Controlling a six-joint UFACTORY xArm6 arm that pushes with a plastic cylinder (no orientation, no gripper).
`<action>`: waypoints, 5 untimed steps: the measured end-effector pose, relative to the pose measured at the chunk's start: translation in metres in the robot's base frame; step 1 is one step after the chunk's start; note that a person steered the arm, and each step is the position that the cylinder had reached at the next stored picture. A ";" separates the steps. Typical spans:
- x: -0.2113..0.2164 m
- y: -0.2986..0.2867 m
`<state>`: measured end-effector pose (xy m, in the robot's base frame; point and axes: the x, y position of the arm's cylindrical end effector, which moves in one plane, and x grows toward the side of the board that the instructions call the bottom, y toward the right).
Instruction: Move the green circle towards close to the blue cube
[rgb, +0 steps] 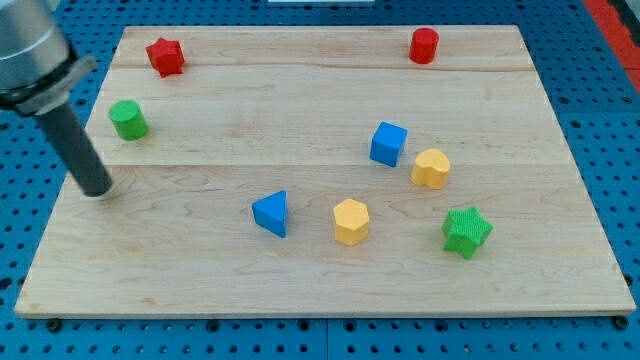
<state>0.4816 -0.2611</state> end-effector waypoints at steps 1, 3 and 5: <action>0.000 -0.009; 0.000 -0.025; -0.028 -0.044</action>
<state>0.4541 -0.3049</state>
